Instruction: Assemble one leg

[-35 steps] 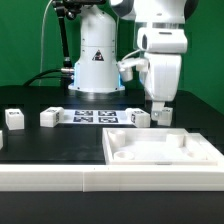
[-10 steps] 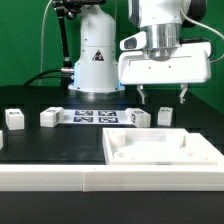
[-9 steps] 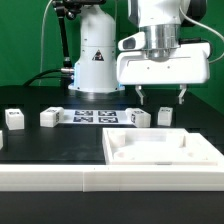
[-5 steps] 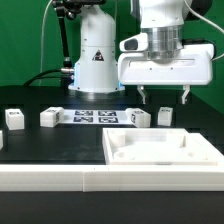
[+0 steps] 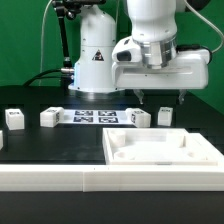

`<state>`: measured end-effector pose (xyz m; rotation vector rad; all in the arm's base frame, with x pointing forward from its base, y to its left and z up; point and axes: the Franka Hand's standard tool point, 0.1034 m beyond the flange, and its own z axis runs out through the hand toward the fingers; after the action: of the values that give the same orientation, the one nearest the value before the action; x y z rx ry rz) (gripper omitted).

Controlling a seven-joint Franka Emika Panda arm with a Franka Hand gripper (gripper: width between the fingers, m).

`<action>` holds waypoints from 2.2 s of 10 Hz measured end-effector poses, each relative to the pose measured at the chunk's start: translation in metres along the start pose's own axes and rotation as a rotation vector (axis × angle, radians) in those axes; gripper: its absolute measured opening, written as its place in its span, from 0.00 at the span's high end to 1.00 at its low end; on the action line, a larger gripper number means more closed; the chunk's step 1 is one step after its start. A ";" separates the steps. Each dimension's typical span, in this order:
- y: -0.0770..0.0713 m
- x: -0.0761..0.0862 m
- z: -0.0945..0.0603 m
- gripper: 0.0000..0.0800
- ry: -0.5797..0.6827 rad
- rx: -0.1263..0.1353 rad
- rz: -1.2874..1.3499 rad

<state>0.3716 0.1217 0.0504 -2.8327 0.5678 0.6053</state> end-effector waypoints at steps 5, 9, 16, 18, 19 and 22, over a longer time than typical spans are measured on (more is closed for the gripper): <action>-0.007 -0.020 0.024 0.19 -0.403 -0.032 0.027; -0.008 -0.023 0.048 0.19 -0.524 -0.050 0.029; -0.006 -0.028 0.063 0.22 -0.502 -0.092 0.015; -0.006 -0.028 0.063 0.65 -0.502 -0.092 0.015; -0.006 -0.028 0.063 0.65 -0.502 -0.092 0.015; -0.006 -0.028 0.063 0.64 -0.502 -0.092 0.015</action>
Offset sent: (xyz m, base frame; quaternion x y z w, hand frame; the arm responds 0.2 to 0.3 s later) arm -0.0169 0.0206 -0.0072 -0.0256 -0.1290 0.0190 0.9911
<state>0.3278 0.1530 0.0062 -2.5999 0.4739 1.3176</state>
